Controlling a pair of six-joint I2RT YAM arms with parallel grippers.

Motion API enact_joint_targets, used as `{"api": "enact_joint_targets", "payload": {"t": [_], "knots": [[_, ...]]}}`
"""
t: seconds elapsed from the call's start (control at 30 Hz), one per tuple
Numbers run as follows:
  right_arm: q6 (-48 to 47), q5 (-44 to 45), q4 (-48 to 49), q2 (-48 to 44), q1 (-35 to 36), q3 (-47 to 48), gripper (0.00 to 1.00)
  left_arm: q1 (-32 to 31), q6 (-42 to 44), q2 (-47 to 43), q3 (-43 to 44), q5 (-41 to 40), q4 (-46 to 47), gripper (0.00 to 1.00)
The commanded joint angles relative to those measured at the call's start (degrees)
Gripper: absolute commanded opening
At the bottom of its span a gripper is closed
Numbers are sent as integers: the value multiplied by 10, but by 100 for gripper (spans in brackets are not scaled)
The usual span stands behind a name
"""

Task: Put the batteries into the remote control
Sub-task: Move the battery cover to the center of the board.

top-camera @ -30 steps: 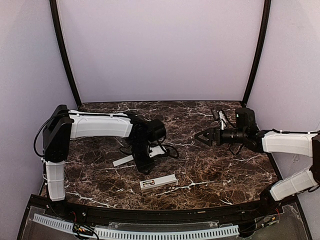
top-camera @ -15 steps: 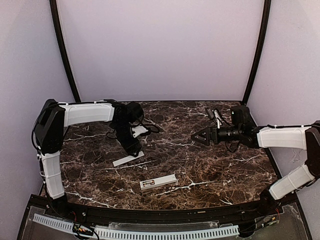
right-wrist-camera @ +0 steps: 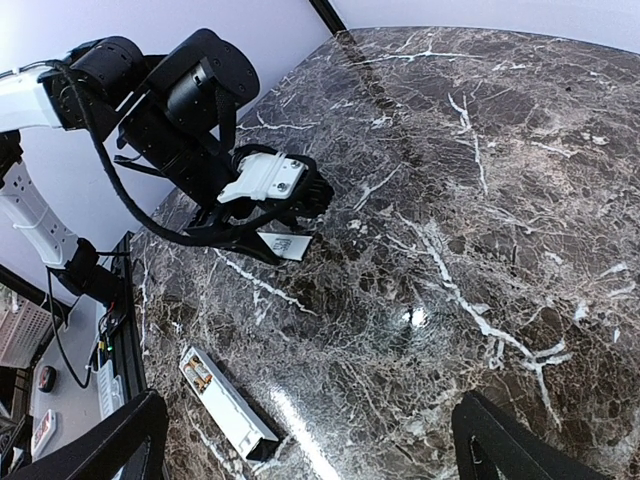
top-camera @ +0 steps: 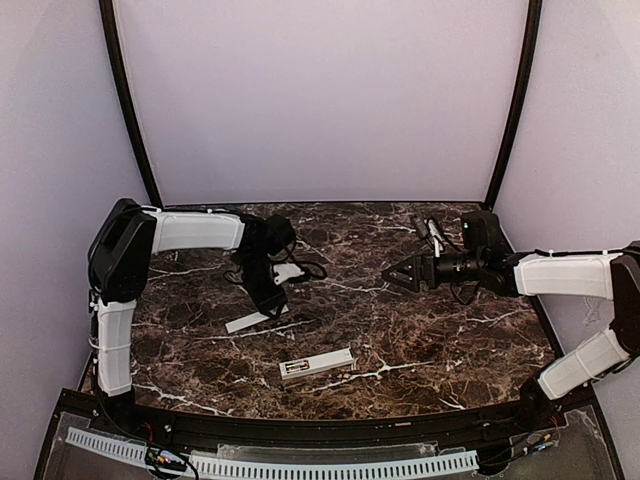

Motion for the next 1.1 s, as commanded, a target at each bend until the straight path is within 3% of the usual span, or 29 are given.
{"api": "enact_joint_targets", "payload": {"t": [0.0,0.17,0.4,0.8,0.93,1.07], "knots": [[-8,-5,12,-1,-4,3,99,-14,8,17,-12,19,-10,49],[-9,-2,11,-1,-4,0,99,-30,2,21,-38,24,-15,31],[-10,-1,10,-2,-4,-3,98,-58,-13,24,-33,-25,-32,27],[-8,-3,10,-2,-4,-2,98,-103,-32,-21,50,-31,-82,26],[-8,-11,10,4,-4,1,98,-107,-43,-36,49,-28,-81,35],[-22,-35,-3,18,-2,18,96,-89,-60,-68,12,-8,-50,56]]}}
